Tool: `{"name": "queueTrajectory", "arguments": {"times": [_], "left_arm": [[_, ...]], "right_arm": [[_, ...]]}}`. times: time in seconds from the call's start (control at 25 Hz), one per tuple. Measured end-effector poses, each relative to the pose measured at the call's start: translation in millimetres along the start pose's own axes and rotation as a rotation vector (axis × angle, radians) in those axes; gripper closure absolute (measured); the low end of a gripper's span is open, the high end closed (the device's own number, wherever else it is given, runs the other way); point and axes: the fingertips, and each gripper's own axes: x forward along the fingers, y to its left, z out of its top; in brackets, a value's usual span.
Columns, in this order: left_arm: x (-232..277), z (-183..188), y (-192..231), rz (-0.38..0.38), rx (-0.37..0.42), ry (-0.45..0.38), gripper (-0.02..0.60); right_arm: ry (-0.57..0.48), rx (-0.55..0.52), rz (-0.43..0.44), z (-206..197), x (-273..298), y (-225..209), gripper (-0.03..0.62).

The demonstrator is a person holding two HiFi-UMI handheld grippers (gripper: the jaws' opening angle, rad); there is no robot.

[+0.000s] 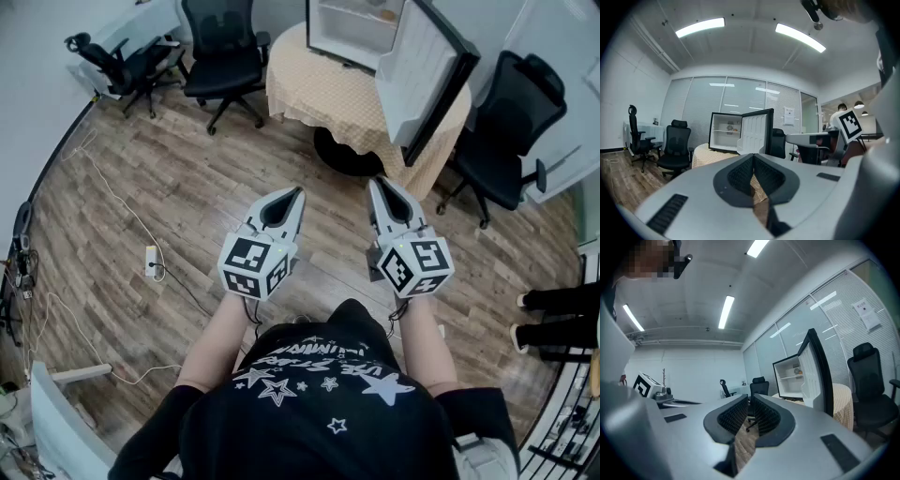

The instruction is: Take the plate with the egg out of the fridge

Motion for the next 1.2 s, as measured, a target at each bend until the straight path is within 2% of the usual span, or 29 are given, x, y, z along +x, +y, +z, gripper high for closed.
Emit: {"name": "queueTrajectory", "arguments": {"times": [0.16, 0.6, 0.72, 0.88, 1.04, 1.2], "left_arm": [[3, 1, -2, -0.005, 0.015, 0.005, 0.572], [-5, 0, 0, -0.016, -0.023, -0.004, 0.572], [-13, 0, 5, -0.015, -0.029, -0.015, 0.572], [-23, -7, 5, -0.014, -0.063, -0.023, 0.572], [-33, -17, 8, -0.014, -0.069, -0.006, 0.572], [-33, -13, 26, 0.029, -0.086, -0.019, 0.572]], "right_arm": [[0.004, 0.006, -0.002, -2, 1, -3, 0.542], [-0.018, 0.019, -0.019, -2, -1, 5, 0.542], [-0.069, 0.036, -0.038, 4, -6, 8, 0.542], [-0.172, 0.133, -0.002, 6, -25, 13, 0.542], [-0.129, 0.117, -0.026, -8, -26, 7, 0.542], [-0.104, 0.126, -0.037, -12, -13, -2, 0.542]]}}
